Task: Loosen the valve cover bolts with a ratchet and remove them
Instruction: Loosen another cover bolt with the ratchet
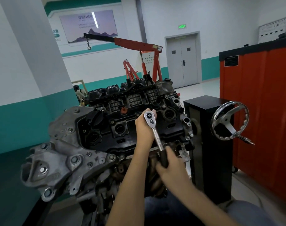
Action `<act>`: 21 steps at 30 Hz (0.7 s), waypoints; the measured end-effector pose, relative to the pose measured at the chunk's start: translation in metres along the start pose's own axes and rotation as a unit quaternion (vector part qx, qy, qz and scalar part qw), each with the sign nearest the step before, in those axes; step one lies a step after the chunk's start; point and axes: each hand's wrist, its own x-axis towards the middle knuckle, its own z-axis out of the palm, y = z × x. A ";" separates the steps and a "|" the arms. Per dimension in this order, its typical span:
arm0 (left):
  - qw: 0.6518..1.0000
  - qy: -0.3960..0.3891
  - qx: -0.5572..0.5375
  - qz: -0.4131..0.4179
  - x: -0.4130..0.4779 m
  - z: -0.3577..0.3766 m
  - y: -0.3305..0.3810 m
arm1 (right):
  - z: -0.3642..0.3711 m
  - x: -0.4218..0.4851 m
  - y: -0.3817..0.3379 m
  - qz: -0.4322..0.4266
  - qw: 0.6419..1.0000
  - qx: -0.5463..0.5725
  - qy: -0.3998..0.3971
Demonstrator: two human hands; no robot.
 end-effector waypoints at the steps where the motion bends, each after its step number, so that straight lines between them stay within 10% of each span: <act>1: 1.000 0.004 -0.005 -0.004 0.000 0.000 0.001 | 0.014 -0.005 -0.005 0.015 0.999 0.033 0.000; 9: 0.994 -0.089 0.069 0.001 0.010 -0.009 -0.006 | -0.074 0.038 0.004 -0.048 0.978 -0.170 -0.110; 15: 0.983 -0.125 0.132 0.013 0.022 -0.016 -0.010 | -0.133 0.106 -0.020 -0.192 0.868 -0.440 -0.123; 21: 1.000 -0.008 0.000 -0.031 0.013 -0.001 -0.011 | -0.062 0.026 -0.001 -0.046 0.983 -0.162 -0.074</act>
